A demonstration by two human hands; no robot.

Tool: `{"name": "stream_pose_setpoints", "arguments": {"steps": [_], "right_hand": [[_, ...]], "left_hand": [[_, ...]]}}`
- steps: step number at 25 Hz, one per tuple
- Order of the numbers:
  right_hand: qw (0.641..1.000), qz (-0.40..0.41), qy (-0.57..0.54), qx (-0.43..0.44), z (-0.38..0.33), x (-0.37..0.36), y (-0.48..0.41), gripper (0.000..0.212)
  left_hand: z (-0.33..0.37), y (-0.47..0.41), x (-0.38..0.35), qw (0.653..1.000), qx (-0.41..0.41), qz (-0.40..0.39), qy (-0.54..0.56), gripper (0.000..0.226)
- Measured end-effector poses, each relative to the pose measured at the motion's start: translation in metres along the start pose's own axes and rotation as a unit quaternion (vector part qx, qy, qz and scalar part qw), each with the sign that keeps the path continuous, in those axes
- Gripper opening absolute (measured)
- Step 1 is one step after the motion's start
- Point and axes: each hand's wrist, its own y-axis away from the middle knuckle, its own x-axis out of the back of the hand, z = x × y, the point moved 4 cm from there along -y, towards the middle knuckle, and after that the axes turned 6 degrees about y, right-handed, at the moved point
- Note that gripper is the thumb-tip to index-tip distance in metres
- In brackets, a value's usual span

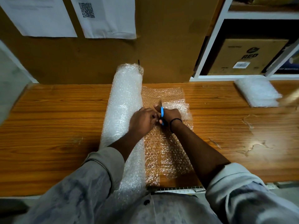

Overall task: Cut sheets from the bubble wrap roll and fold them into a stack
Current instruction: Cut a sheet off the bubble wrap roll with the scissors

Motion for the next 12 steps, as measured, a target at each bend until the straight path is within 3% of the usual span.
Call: {"name": "stream_pose_setpoints", "arguments": {"steps": [6,12], "right_hand": [[0.999,-0.002,0.036,0.006,-0.013,0.006,-0.004,0.079],[0.999,-0.016,0.045,0.013,-0.007,0.0,-0.047,0.107]], "left_hand": [[-0.007,-0.004,-0.007,1.0,0.005,0.003,0.008,0.003],[-0.01,-0.005,-0.011,1.0,-0.006,0.0,0.022,0.007]]}}
